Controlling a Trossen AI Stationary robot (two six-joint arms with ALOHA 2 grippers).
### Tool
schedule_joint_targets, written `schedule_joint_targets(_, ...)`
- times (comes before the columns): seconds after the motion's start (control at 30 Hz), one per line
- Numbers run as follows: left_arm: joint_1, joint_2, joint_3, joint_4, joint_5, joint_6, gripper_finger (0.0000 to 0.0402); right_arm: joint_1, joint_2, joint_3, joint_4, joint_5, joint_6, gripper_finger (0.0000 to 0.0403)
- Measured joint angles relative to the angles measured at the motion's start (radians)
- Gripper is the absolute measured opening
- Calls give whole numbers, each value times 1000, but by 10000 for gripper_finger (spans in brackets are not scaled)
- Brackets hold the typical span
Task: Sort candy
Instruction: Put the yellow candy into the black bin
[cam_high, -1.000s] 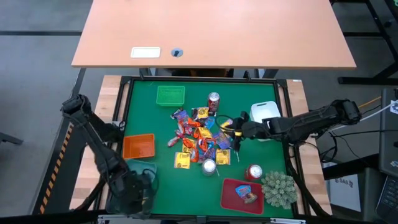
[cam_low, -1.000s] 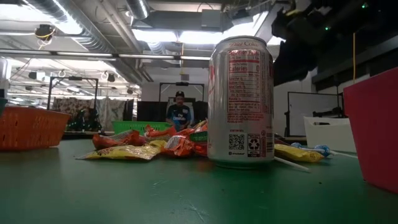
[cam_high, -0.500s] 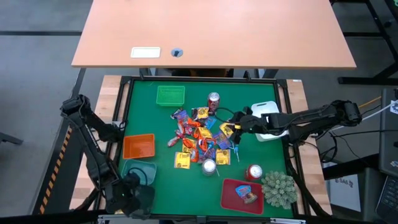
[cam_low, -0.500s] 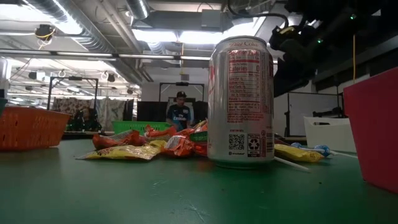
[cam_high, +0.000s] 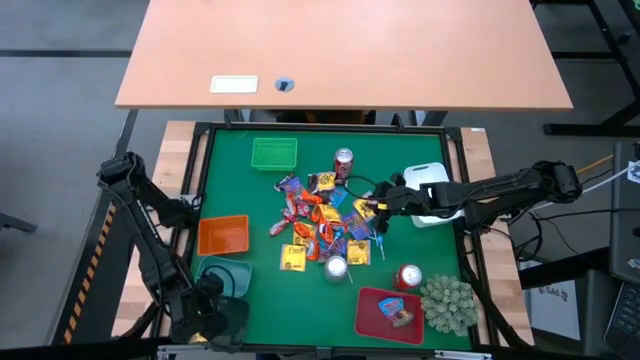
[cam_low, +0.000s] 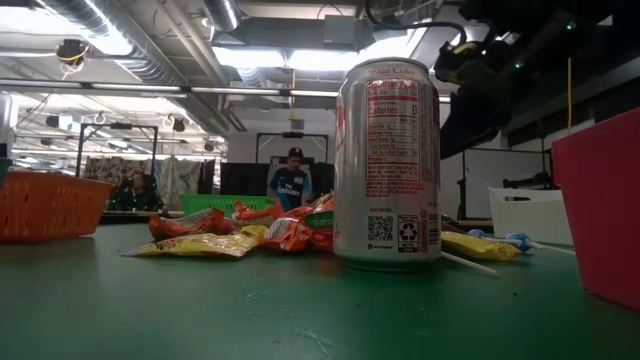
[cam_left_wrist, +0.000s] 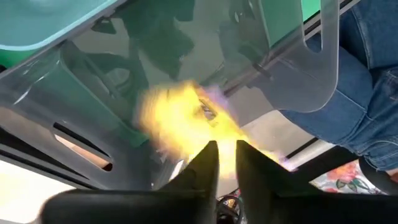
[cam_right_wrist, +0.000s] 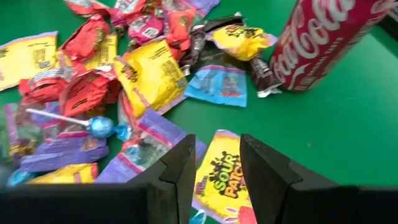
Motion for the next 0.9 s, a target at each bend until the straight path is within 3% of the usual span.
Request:
schedule_joint_targets(0.2, 0, 0, 0, 1, -27, 26, 125, 0, 0, 0, 0, 9, 2, 124)
schedule_joint_targets(0.37, 1, 0, 0, 8, -209, 90, 153, 0, 0, 0, 0, 29, 3, 124)
schedule_joint_targets(0.6, 20, 0, 0, 31, -397, 202, 150, 0, 0, -3, -2, 29, 4, 124)
schedule_joint_targets(0.9, 97, 0, 0, 32, -444, 342, 130, -16, 1, -51, -4, 29, 37, 124)
